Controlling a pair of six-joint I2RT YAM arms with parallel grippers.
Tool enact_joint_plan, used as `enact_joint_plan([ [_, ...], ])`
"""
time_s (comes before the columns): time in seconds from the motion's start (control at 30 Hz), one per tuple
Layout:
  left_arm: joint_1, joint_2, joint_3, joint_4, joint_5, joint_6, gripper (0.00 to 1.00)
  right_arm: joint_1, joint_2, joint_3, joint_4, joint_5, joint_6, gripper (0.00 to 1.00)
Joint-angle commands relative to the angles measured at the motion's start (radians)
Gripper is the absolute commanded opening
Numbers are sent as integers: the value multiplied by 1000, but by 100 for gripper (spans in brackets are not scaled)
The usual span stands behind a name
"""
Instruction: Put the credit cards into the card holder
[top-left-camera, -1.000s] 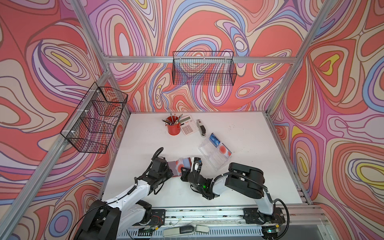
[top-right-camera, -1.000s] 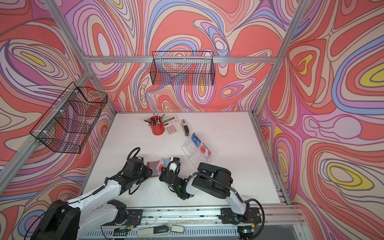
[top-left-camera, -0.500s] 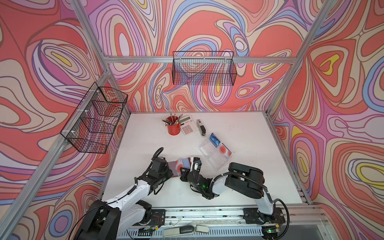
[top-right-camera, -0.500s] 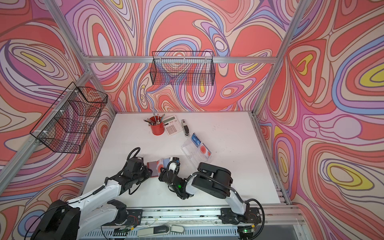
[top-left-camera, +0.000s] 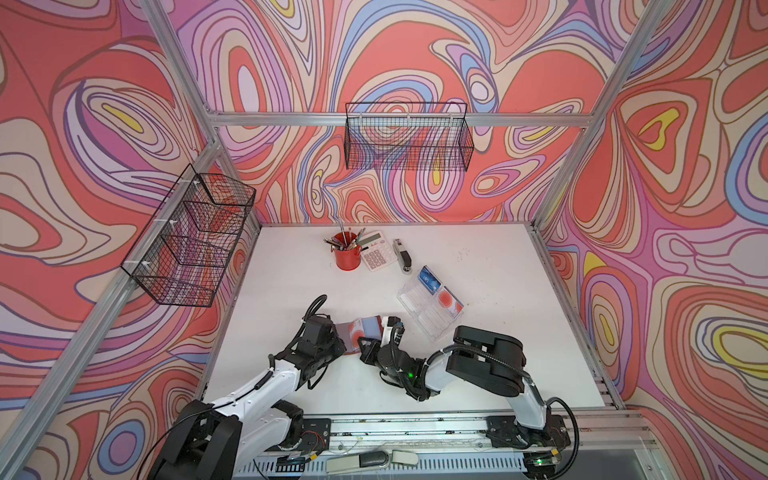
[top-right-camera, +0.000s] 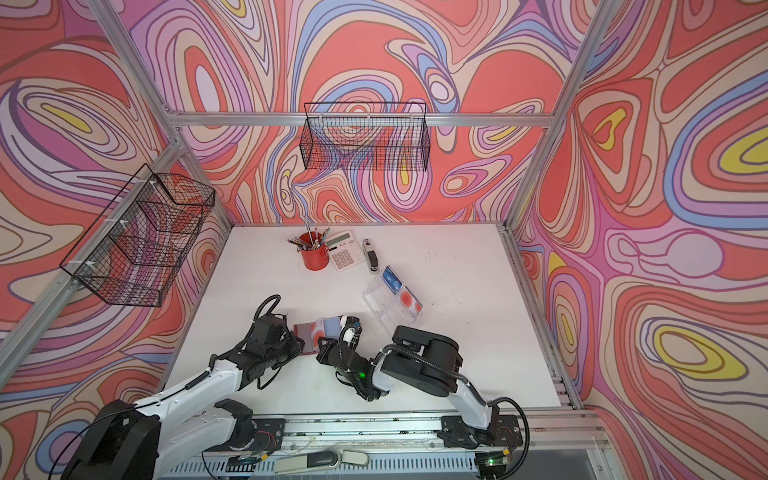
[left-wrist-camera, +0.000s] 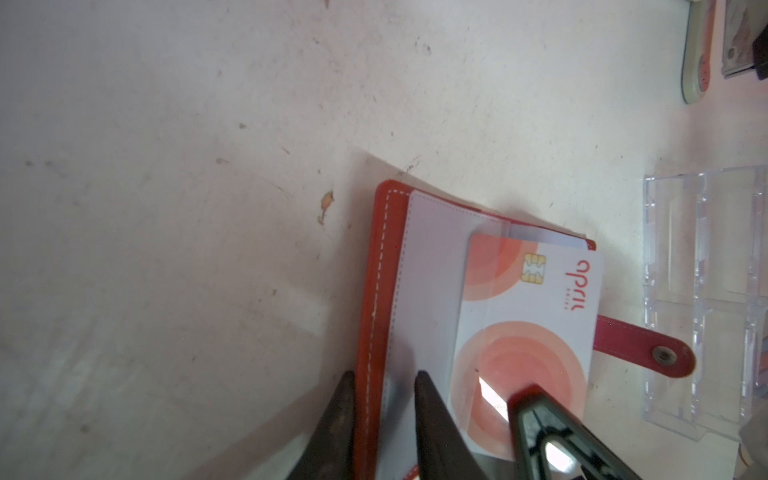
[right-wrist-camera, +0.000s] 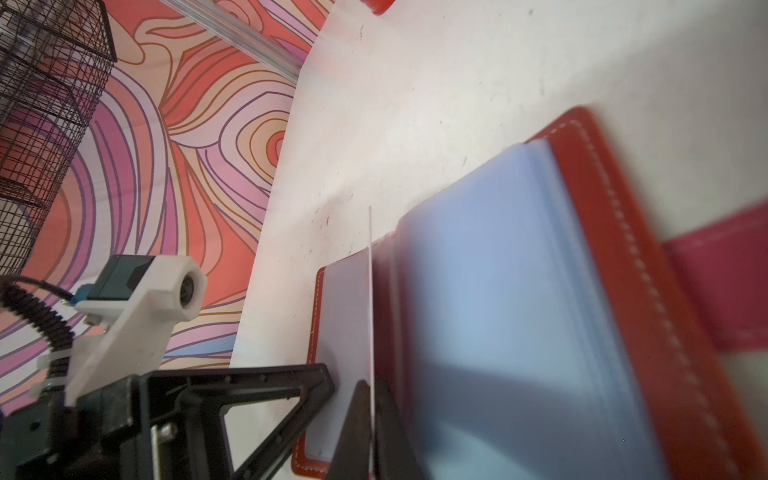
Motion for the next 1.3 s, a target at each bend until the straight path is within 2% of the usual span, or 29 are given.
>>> enact_joint_plan([
  [0.0, 5, -8, 8, -11, 10, 5, 27, 18, 70, 0, -53, -70, 28, 0],
  [0.37, 5, -22, 11, -30, 4, 7, 27, 20, 64, -11, -112, -23, 48, 0],
  [0.4, 5, -26, 10, -36, 0, 7, 27, 22, 56, -16, -123, -13, 47, 2],
  [0.53, 6, -47, 14, -56, -12, 14, 31, 23, -4, -15, -228, 34, 8, 26],
  [0.77, 6, -102, 4, -75, -23, 16, 37, 29, -150, 16, -507, 156, -43, 45],
  [0.9, 5, -104, 3, -61, -3, 16, 37, 30, -197, 46, -636, 210, -69, 52],
  [1.0, 6, -94, 4, -48, 12, 20, 38, 36, -212, 81, -712, 237, -98, 54],
  [1.17, 6, -78, 2, -23, 34, 19, 38, 60, -201, 182, -901, 316, -127, 59],
  [1.27, 5, -70, -7, 2, 55, 8, 38, 65, -201, 217, -999, 367, -129, 65],
])
